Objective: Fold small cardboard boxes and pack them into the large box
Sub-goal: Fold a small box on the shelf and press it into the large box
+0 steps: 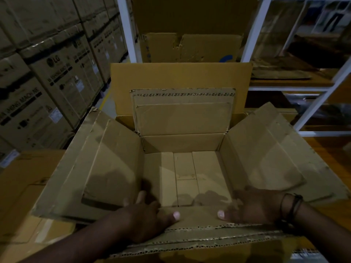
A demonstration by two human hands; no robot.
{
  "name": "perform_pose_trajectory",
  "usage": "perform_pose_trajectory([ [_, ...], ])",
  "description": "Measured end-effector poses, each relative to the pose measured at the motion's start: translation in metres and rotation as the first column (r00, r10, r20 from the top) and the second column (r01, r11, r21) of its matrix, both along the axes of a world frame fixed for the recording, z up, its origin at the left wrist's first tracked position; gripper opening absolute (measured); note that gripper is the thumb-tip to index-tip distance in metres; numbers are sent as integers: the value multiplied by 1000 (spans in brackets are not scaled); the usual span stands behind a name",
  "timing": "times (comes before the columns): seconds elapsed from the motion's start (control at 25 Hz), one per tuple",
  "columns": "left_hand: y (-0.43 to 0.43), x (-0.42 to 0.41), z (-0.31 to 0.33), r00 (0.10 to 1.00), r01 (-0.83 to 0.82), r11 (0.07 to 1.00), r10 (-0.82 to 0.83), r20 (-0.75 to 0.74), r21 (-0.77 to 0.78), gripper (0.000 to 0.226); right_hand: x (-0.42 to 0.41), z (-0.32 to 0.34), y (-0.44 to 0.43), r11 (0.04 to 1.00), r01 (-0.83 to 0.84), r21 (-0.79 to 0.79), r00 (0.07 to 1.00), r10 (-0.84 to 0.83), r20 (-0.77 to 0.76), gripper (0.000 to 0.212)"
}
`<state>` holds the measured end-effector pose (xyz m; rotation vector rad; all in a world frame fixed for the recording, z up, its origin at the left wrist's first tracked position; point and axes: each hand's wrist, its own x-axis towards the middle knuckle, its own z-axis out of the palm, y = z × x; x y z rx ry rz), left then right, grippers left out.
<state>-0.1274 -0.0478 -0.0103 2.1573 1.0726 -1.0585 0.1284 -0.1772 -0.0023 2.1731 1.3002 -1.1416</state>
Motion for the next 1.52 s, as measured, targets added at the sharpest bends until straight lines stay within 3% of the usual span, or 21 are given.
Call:
perform_pose_trajectory([
  [0.24, -6, -17, -28, 975, -136, 980, 106, 197, 146, 118, -8, -10, -3, 998, -34, 48, 998, 36, -59, 125],
  [0.36, -8, -20, -33, 963, -155, 967, 103, 248, 200, 116, -16, -23, -4, 992, -35, 125, 996, 45, -77, 125],
  [0.56, -4, -17, -33, 977, -139, 977, 109, 185, 159, 111, -16, -21, -8, 986, -38, 161, 995, 52, -82, 124],
  [0.76, 3, -13, -25, 974, -189, 971, 168, 151, 143, 104, -14, 0, -7, 973, -45, 226, 991, 72, -113, 91],
  [0.92, 3, -13, -28, 989, -34, 996, 21, 148, 85, 134, -14, 9, -9, 976, -110, 187, 979, 139, -151, 87],
  [1.04, -11, -8, -8, 979, -191, 978, 184, 85, 79, 92, -15, 9, -10, 973, -183, 138, 965, 204, -162, 84],
  [1.08, -12, -9, 0, 975, -204, 978, 200, 95, 36, 89, -14, 8, -10, 973, -187, 133, 965, 207, -159, 85],
  [1.2, -4, -16, 8, 999, 4, 1000, -2, 50, -31, 138, -12, 10, -5, 974, -194, 118, 956, 215, -198, 89],
  [1.36, 35, 0, 1, 998, -27, 999, 30, 50, -44, 96, 5, 27, 15, 979, -192, 71, 954, 203, -221, 87],
  [1.52, 96, 32, -14, 992, -106, 990, 99, 74, 93, 70, 44, 19, 60, 982, -169, 90, 985, 164, 60, 60],
])
